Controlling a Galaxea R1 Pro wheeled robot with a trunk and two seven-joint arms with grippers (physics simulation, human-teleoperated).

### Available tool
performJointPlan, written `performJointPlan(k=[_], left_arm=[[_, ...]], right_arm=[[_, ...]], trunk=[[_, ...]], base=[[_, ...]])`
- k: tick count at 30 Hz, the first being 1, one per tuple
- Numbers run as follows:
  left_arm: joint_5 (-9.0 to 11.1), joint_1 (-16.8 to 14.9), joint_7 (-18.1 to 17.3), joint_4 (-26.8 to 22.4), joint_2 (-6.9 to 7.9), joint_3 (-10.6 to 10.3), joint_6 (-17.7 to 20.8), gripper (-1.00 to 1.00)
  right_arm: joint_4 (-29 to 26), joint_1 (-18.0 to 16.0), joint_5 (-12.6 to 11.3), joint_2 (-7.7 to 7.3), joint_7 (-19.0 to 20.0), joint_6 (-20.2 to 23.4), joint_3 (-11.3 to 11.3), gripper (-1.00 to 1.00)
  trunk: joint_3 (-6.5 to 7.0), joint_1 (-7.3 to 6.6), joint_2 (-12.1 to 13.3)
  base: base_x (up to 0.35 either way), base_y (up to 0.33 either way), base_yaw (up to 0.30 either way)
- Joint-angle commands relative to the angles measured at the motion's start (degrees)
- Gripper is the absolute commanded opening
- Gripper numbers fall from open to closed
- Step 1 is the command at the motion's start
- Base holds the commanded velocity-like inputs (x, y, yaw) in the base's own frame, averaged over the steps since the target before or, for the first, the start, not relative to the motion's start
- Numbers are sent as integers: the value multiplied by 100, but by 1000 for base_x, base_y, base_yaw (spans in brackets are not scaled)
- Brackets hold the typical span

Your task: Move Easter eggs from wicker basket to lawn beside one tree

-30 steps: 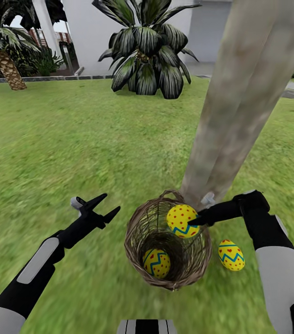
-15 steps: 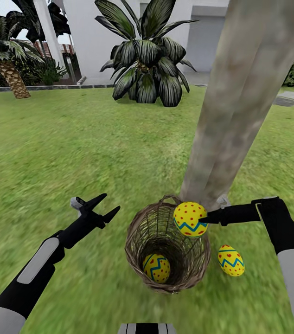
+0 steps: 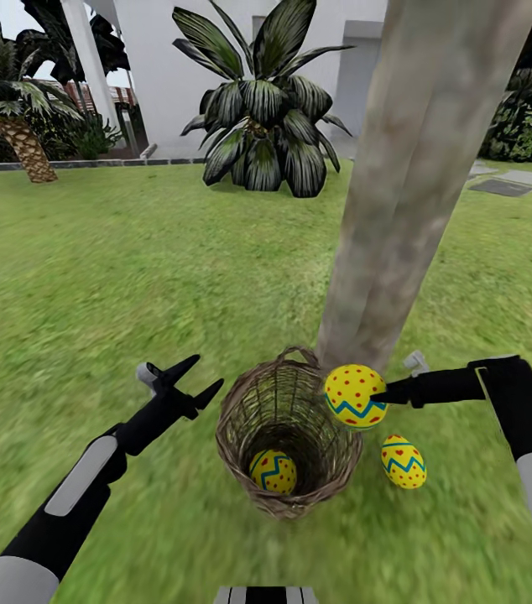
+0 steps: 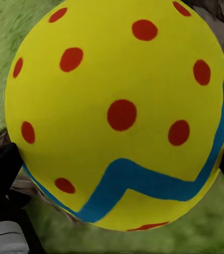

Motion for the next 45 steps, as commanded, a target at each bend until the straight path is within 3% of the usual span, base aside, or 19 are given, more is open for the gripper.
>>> performJointPlan(k=[1, 5, 7, 10, 13, 14, 16, 21, 23, 26, 30, 33, 35, 38, 41, 45], left_arm=[[41, -4, -10, 0, -1, -13, 27, 100], [32, -4, 4, -6, -223, -101, 27, 100], [27, -4, 22, -27, -394, -367, 27, 100], [-52, -4, 27, -68, -499, -642, -21, 100], [-888, -4, 27, -189, -860, -760, -113, 100], [-1201, -4, 28, -185, -1056, -767, -118, 100], [-1584, -4, 28, -170, -1289, -771, -121, 100], [-1736, -4, 20, -218, -1357, -772, -122, 100], [-1740, -4, 19, -245, -1358, -776, -122, 100], [-1741, -4, 19, -258, -1363, -785, -122, 100], [-1741, -4, 19, -295, -1362, -791, -124, 100], [-1741, -4, 19, -302, -1364, -851, -130, 100], [-1741, -4, 20, -303, -1366, -973, -184, 100], [-1733, -4, 19, -302, -1365, -1164, -593, 100], [-1732, -4, 27, -303, -1382, -1346, -680, 100], [-1732, -4, 28, -303, -1390, -1368, -687, 100]], right_arm=[[-3, -4, 58, -20, 54, 60, -14, -100], [-6, -4, 50, -46, 54, 60, -16, -100], [-10, -4, 45, -56, 54, 60, -20, -100], [8, -4, 59, -42, 54, 53, -15, -100], [3, -4, 50, -33, 54, 52, -14, -100], [4, -4, 38, -34, 54, 52, -14, -100], [9, -4, 27, -25, 54, 52, -14, -100], [13, -4, 56, -40, 54, 1, -23, -100], [17, -4, 75, -31, -356, -20, -30, -100], [34, 16, 47, -14, -1594, -106, -31, -100], [71, 57, 70, -4, -2820, -345, -24, -100], [70, 104, 114, 8, -3535, -389, -10, -100], [71, 159, 121, 13, -3862, -395, -1, -100], [72, 178, 135, 96, -4084, -397, 3, -100], [163, 181, 331, 355, -4421, -405, 3, -100], [323, 181, 441, 601, -4982, -405, 58, -100]], trunk=[[-5, -1, -2], [-5, -1, -2], [-5, -1, -2], [-5, -1, -2], [-5, -1, -2], [-5, -1, -2], [-5, -1, -2], [-5, -1, -2], [-5, -1, -2], [-5, -1, -2], [-5, -1, -2], [-5, -1, -2], [-5, -1, -2], [-5, -1, -2], [-5, -1, -2], [-5, -1, -2]], base=[[0, 0, 0], [-80, -38, 0], [-239, -136, 0], [-263, -158, 0], [-268, -173, 0], [-261, -194, 0], [-235, -228, 0], [-138, -291, 0], [-15, -326, 0], [70, -323, 0], [147, -309, 0], [158, -304, 0], [107, -223, 51], [-46, -61, 158], [-220, -177, 248], [-239, -236, 284]])
